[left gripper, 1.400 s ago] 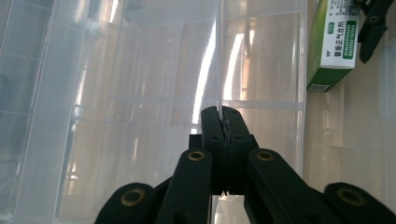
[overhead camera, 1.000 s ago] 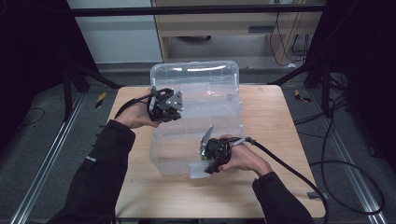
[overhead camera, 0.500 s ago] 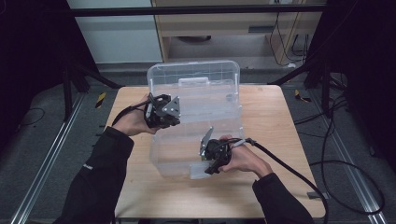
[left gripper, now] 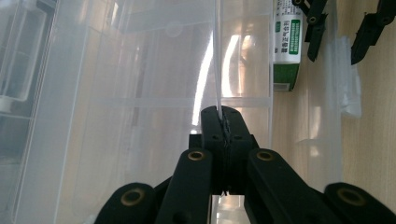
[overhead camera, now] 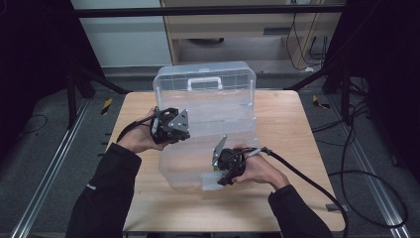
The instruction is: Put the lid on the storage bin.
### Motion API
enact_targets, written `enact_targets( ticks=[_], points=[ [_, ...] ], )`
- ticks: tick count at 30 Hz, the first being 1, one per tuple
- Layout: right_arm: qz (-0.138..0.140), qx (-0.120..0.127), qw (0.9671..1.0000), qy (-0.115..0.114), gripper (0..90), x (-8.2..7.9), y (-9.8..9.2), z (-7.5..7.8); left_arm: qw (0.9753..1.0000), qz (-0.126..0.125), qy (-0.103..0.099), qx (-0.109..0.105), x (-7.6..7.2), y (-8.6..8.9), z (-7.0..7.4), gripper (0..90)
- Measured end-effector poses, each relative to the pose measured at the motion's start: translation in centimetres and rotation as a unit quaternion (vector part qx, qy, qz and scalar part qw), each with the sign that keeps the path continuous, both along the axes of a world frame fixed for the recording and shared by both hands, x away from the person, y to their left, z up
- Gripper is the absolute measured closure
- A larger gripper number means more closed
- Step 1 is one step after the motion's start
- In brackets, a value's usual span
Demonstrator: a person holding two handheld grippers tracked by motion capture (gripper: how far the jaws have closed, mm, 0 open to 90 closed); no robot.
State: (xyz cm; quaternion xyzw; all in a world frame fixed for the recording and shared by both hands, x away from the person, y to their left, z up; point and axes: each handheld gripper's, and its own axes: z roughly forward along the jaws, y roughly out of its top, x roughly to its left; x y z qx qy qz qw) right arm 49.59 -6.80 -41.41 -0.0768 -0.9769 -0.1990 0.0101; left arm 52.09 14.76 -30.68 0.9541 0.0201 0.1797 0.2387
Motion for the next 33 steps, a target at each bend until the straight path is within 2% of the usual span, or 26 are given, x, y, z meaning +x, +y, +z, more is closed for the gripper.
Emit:
enact_targets(
  ticks=[3, 9, 19, 23, 28, 30, 33],
  points=[
    [-0.005, 0.002, 1.0, -0.002, 60.4, -0.1, 0.0, 0.0, 1.0, -0.004, -0.005, 0.001, -0.3, 0.0, -0.1, 89.1],
    [-0.006, 0.014, 0.9998, -0.011, 60.7, -0.2, -0.3, 0.2, 0.9999, -0.005, -0.001, 0.012, -0.8, -0.2, -0.3, 89.0],
    [-0.018, 0.038, 0.9986, -0.032, 64.7, -0.7, -0.9, 0.7, 0.9999, -0.005, -0.002, 0.009, -1.4, -0.2, -0.7, 88.9],
    [-0.022, 0.056, 0.9974, -0.039, 64.7, -0.8, -1.4, 1.1, 1.0, -0.002, 0.005, 0.007, -1.5, -0.2, -0.8, 88.9],
    [-0.024, 0.068, 0.9961, -0.05, 65.3, -1.2, -1.8, 1.7, 0.9999, -0.002, 0.008, 0.014, -1.6, -0.4, -0.8, 88.7],
    [-0.025, 0.078, 0.9953, -0.053, 65.5, -1.2, -2.1, 2.0, 0.9998, 0.0, 0.008, 0.017, -1.7, -0.5, -0.8, 88.7],
    [-0.032, 0.106, 0.9927, -0.048, 67.9, -1.4, -2.8, 2.9, 0.9998, 0.004, 0.011, 0.016, -1.8, -0.5, -0.8, 88.6]
  ],
)
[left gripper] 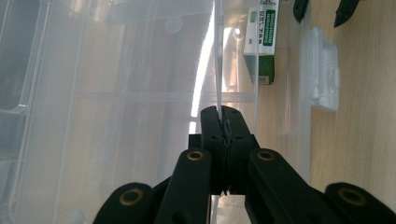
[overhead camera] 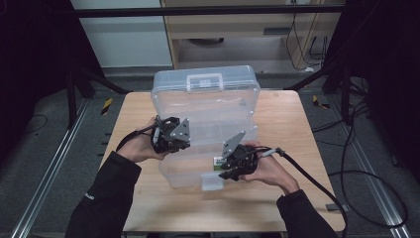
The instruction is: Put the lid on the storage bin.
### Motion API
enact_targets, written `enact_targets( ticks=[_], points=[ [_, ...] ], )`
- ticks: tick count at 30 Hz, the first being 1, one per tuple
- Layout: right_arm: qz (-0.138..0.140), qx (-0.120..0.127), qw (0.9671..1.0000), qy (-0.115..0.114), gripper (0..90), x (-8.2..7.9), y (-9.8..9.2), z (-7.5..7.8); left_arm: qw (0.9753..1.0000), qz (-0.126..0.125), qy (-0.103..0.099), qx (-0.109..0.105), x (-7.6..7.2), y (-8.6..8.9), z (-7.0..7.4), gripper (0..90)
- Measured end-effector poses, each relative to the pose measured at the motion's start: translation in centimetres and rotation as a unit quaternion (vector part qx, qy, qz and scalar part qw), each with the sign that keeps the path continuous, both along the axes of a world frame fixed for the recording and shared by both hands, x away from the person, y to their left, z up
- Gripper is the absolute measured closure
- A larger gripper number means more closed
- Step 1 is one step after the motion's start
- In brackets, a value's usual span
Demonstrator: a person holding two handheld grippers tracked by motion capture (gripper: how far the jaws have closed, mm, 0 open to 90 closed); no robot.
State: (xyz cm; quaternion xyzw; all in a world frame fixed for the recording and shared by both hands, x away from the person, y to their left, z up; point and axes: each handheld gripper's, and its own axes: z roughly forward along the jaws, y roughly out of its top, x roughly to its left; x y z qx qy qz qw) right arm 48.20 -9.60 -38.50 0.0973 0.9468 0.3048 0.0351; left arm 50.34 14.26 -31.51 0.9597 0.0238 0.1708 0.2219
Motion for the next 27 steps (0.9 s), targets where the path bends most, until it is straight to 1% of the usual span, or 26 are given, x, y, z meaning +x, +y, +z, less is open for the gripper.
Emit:
enact_targets(
  ticks=[1, 2, 3, 4, 5, 6, 8, 10, 12, 13, 14, 15, 16, 17, 18, 19, 20, 22, 23, 25, 26, 27],
  points=[
    [-0.004, 0.009, 1.0, 0.0, 70.4, -0.1, -0.4, 0.4, 1.0, -0.002, -0.002, 0.002, 0.0, 0.0, 0.0, 88.6],
    [-0.002, 0.017, 0.9998, 0.004, 71.5, -0.1, -0.7, 0.7, 1.0, -0.001, -0.001, 0.003, 0.0, -0.1, 0.0, 88.5],
    [-0.005, 0.031, 0.9995, 0.006, 73.6, -0.3, -1.0, 1.1, 1.0, -0.003, -0.002, 0.008, 0.0, -0.1, 0.1, 88.5],
    [-0.01, 0.043, 0.999, 0.01, 75.9, -0.4, -1.5, 1.7, 1.0, -0.001, 0.0, 0.008, 0.0, -0.1, 0.0, 88.5],
    [-0.014, 0.051, 0.9985, 0.011, 77.6, -0.5, -1.8, 2.0, 1.0, -0.001, 0.0, 0.008, 0.0, -0.1, 0.0, 88.5],
    [-0.021, 0.055, 0.9983, 0.003, 78.9, -0.5, -2.4, 2.4, 0.9999, -0.002, -0.002, 0.01, 0.0, -0.2, 0.1, 88.5],
    [-0.032, 0.064, 0.9974, 0.001, 81.0, -0.5, -3.0, 2.9, 0.9999, -0.002, -0.001, 0.011, -0.1, -0.2, 0.0, 88.5],
    [-0.045, 0.079, 0.9959, 0.002, 83.7, -0.4, -3.8, 3.5, 0.9999, -0.001, -0.001, 0.013, -0.2, -0.3, 0.0, 88.4],
    [-0.063, 0.101, 0.9929, -0.003, 86.5, -0.3, -4.5, 3.9, 0.9999, -0.001, 0.0, 0.014, -0.2, -0.3, 0.0, 88.4],
    [-0.069, 0.116, 0.9908, 0.001, 88.1, -0.2, -4.9, 4.2, 0.9999, -0.001, 0.001, 0.014, -0.2, -0.3, -0.1, 88.3],
    [-0.081, 0.128, 0.9884, -0.002, 89.0, -0.1, -5.2, 4.3, 0.9999, -0.001, 0.001, 0.014, -0.2, -0.3, -0.1, 88.2],
    [-0.089, 0.134, 0.987, -0.002, 89.7, 0.0, -5.5, 4.5, 0.9999, -0.001, 0.002, 0.014, -0.3, -0.3, -0.1, 88.2],
    [-0.105, 0.145, 0.9838, -0.008, 90.0, 0.2, -5.8, 4.6, 0.9999, -0.001, 0.002, 0.015, -0.3, -0.3, -0.1, 88.2],
    [-0.116, 0.154, 0.9812, -0.009, 90.0, 0.3, -6.1, 4.7, 0.9999, -0.001, 0.002, 0.016, -0.3, -0.3, -0.1, 88.2],
    [-0.133, 0.168, 0.9767, -0.01, 90.0, 0.6, -6.4, 4.8, 0.9999, -0.001, 0.002, 0.016, -0.4, -0.3, -0.2, 88.2],
    [-0.144, 0.177, 0.9735, -0.012, 90.0, 0.8, -6.6, 4.9, 0.9998, -0.002, 0.003, 0.017, -0.4, -0.4, -0.2, 88.1],
    [-0.163, 0.191, 0.968, -0.013, 90.0, 1.1, -7.0, 5.0, 0.9998, -0.002, 0.004, 0.018, -0.4, -0.4, -0.2, 88.1],
    [-0.192, 0.212, 0.958, -0.016, 90.0, 1.5, -7.6, 5.1, 0.9998, -0.003, 0.005, 0.019, -0.5, -0.4, -0.3, 88.1],
    [-0.203, 0.22, 0.9542, -0.016, 90.0, 1.7, -7.9, 5.1, 0.9998, -0.003, 0.007, 0.02, -0.5, -0.4, -0.3, 88.0],
    [-0.233, 0.235, 0.9433, -0.019, 90.0, 2.1, -8.5, 5.2, 0.9998, -0.002, 0.008, 0.02, -0.5, -0.4, -0.3, 87.9],
    [-0.241, 0.239, 0.9405, -0.018, 90.0, 2.3, -8.7, 5.3, 0.9998, -0.002, 0.008, 0.02, -0.5, -0.4, -0.3, 87.9],
    [-0.252, 0.244, 0.9363, -0.023, 90.0, 2.5, -8.9, 5.3, 0.9997, -0.003, 0.008, 0.021, -0.6, -0.4, -0.3, 87.9]
  ],
)
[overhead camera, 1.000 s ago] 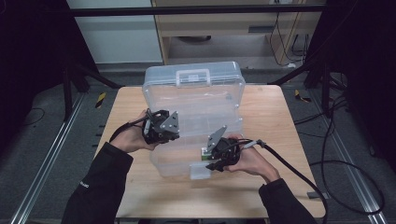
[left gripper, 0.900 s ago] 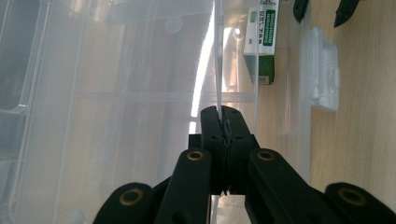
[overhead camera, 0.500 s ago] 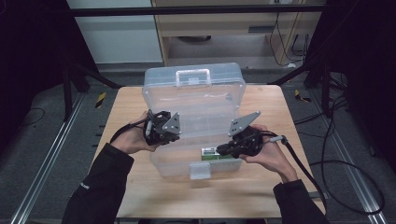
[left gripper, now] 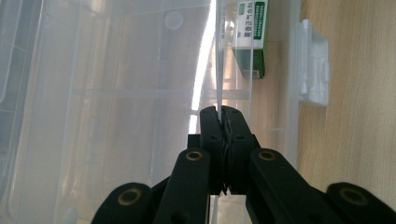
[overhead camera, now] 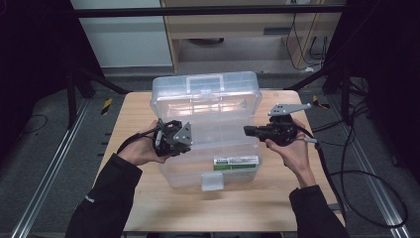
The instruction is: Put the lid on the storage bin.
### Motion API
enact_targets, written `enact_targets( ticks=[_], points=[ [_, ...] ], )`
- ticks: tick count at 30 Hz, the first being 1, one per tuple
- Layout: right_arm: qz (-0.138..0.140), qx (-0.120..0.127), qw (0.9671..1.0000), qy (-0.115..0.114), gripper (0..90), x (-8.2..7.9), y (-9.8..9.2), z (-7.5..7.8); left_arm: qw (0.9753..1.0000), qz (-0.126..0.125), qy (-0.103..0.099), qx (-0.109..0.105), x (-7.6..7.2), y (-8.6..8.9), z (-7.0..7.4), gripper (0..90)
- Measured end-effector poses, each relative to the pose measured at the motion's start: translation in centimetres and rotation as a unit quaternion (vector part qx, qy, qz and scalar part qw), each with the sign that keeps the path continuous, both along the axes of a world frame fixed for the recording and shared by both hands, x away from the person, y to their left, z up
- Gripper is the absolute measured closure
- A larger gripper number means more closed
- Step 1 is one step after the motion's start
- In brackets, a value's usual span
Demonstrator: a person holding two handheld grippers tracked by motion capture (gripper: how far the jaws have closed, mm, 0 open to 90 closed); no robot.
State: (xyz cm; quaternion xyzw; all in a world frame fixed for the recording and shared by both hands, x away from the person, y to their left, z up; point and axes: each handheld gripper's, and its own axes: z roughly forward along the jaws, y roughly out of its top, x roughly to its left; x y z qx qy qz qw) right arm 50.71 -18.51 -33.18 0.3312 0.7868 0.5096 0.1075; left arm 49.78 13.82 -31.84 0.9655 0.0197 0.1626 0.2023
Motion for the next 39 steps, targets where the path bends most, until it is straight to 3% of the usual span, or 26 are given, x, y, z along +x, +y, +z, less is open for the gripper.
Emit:
enact_targets(
  ticks=[7, 17, 30, 39],
  points=[
    [-0.051, 0.013, 0.9986, -0.002, 90.0, 1.1, -1.3, 0.6, 1.0, -0.001, 0.004, 0.001, -0.1, 0.0, -0.1, 87.7],
    [-0.086, 0.016, 0.9961, -0.014, 90.0, 1.8, -1.6, 0.6, 0.9998, -0.008, 0.015, 0.005, -0.5, -0.1, -0.7, 87.6],
    [-0.08, 0.013, 0.9967, -0.009, 90.0, 1.5, -1.8, 0.4, 0.9996, -0.001, -0.002, 0.027, -1.1, -0.6, -0.9, 84.1],
    [-0.075, 0.011, 0.9971, -0.007, 90.0, 1.3, -1.9, 0.3, 0.9995, 0.027, 0.003, -0.018, -1.6, 0.4, 0.3, 81.2]
  ],
)
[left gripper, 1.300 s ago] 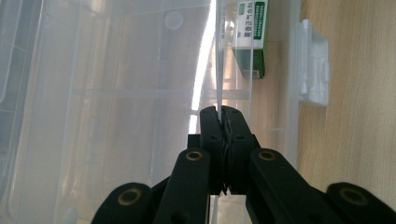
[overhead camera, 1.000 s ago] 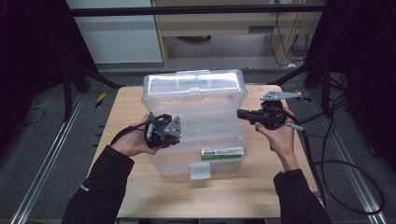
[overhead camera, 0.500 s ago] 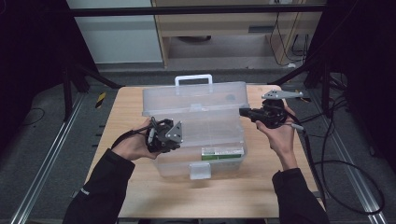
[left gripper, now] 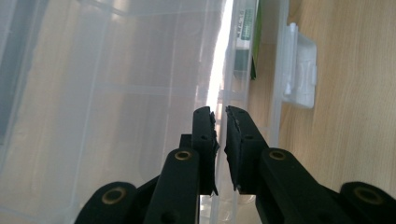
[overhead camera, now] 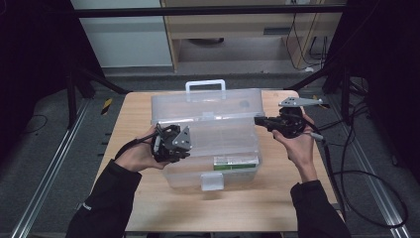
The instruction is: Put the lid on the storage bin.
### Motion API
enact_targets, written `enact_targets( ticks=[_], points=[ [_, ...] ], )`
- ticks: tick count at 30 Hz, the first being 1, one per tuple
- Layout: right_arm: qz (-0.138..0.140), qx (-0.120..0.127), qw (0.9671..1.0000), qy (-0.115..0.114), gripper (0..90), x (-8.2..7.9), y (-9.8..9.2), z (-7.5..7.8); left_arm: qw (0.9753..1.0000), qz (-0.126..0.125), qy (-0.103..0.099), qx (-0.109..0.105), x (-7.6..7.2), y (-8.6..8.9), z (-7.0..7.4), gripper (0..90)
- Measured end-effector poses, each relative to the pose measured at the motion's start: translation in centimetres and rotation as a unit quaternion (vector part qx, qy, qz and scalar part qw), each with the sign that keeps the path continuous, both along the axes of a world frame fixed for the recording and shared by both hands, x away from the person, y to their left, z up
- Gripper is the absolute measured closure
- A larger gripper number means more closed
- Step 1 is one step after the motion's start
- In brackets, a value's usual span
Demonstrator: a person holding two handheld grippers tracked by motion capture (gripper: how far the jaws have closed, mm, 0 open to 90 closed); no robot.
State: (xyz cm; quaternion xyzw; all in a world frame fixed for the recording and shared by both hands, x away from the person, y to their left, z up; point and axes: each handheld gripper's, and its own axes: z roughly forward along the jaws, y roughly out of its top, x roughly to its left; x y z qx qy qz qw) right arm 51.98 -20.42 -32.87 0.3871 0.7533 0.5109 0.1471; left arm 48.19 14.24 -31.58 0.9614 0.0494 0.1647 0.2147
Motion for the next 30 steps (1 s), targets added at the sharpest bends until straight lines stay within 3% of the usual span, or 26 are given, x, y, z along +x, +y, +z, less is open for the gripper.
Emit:
enact_targets(
  ticks=[8, 30],
  points=[
    [0.003, -0.005, 1.0, 0.005, 90.0, -0.4, 0.0, -0.3, 0.9995, 0.019, -0.005, -0.024, -0.7, 0.9, 0.5, 80.1],
    [0.007, -0.017, 0.9998, 0.007, 90.0, -1.8, -0.1, -1.4, 0.9977, 0.044, -0.009, -0.051, -1.7, 4.1, 0.4, 77.4]
  ],
)
